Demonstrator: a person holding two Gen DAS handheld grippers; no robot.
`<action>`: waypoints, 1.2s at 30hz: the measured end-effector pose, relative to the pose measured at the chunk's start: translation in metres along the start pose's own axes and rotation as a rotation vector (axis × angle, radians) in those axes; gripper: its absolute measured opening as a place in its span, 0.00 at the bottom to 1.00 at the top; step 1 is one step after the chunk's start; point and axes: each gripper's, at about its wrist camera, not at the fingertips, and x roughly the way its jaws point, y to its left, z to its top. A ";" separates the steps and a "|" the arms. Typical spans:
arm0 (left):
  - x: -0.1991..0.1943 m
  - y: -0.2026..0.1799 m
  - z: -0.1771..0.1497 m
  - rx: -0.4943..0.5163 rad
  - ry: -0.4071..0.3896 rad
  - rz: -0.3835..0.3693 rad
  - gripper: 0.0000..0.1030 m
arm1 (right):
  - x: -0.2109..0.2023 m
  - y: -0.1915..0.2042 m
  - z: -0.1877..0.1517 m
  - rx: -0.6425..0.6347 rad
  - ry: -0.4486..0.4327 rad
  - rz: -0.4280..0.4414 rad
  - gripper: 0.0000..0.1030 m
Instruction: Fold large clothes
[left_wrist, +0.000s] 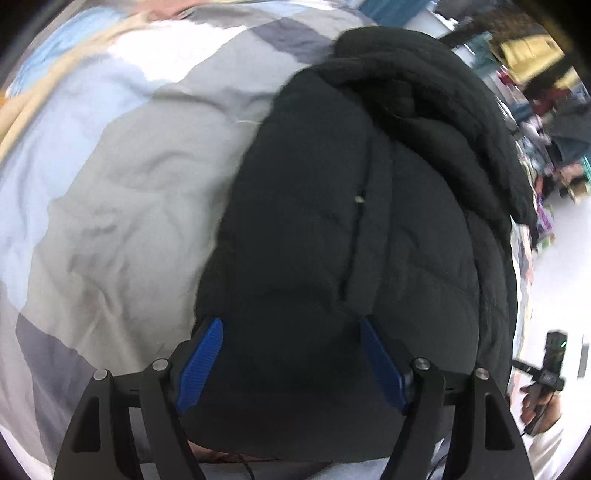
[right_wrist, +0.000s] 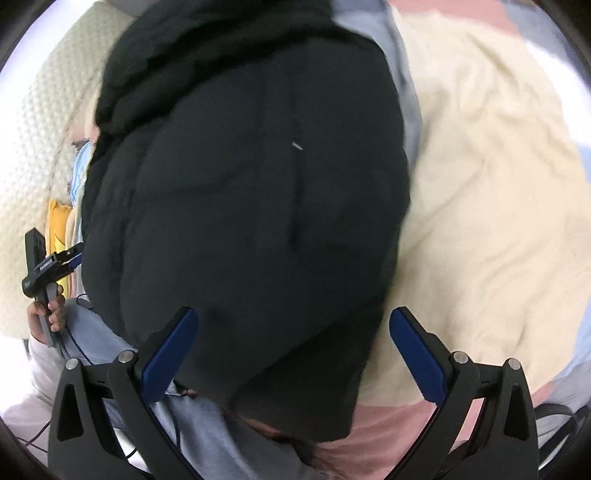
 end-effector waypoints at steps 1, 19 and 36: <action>0.001 0.006 0.001 -0.031 0.003 -0.009 0.74 | 0.007 -0.005 0.000 0.010 0.015 0.008 1.00; 0.029 0.024 0.003 -0.129 0.149 -0.152 0.83 | 0.011 0.041 -0.003 -0.142 -0.037 0.315 1.00; 0.027 -0.019 0.001 -0.051 0.190 -0.364 0.32 | 0.032 0.060 -0.009 -0.148 0.020 0.132 0.31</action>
